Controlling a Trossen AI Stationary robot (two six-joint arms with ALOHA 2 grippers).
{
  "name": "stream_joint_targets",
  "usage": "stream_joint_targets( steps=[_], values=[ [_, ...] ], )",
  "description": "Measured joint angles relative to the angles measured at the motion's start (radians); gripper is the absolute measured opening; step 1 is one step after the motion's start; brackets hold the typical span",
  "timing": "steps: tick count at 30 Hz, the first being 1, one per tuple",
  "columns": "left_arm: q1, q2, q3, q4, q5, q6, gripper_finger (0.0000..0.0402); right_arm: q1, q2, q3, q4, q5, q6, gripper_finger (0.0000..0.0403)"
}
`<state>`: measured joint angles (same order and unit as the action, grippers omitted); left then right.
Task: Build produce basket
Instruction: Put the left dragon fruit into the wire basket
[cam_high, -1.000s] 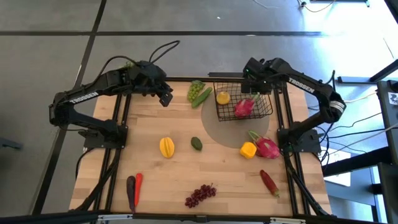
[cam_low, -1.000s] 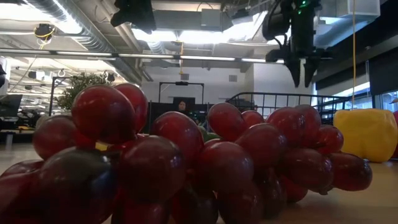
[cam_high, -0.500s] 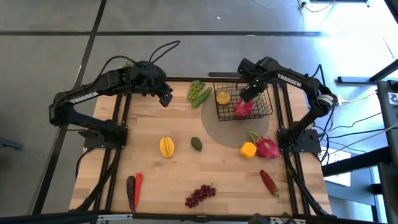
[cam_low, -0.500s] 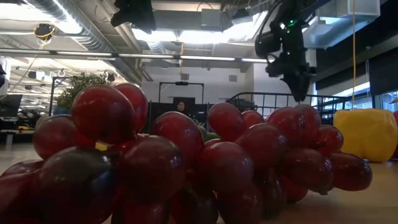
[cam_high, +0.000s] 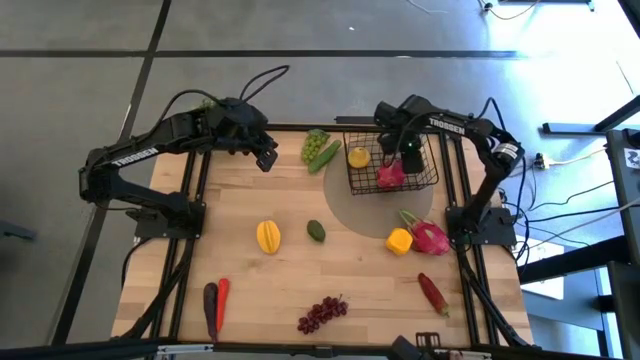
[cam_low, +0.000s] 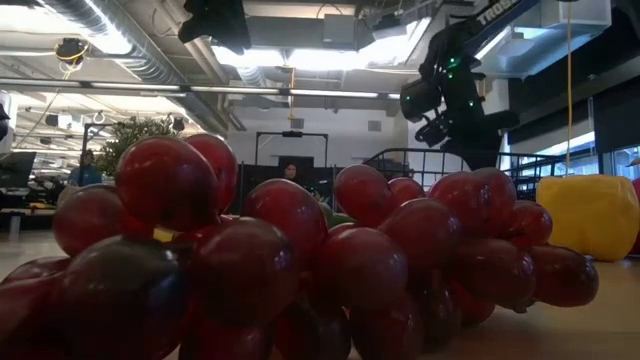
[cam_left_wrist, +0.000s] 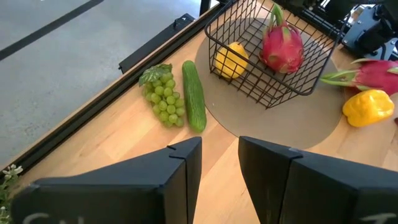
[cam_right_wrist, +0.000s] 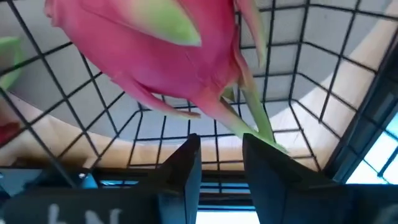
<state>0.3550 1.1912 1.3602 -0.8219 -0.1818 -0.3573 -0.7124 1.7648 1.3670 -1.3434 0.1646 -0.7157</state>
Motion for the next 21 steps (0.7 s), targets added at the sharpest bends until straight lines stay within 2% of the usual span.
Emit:
stream_joint_targets(
  steps=[6,15,21],
  values=[
    [0.000,0.000,0.000,0.000,0.000,0.000,0.0095,-0.002,0.030,0.000,0.005,0.076,-0.103,0.0108],
    [0.000,0.000,-0.001,0.000,0.000,0.000,0.0095,-0.002,0.073,0.000,0.052,0.079,-0.202,0.0108],
    [0.000,0.000,-0.001,0.000,0.000,0.000,0.0095,-0.003,0.114,0.000,0.045,0.081,-0.206,0.0108]
  ],
)
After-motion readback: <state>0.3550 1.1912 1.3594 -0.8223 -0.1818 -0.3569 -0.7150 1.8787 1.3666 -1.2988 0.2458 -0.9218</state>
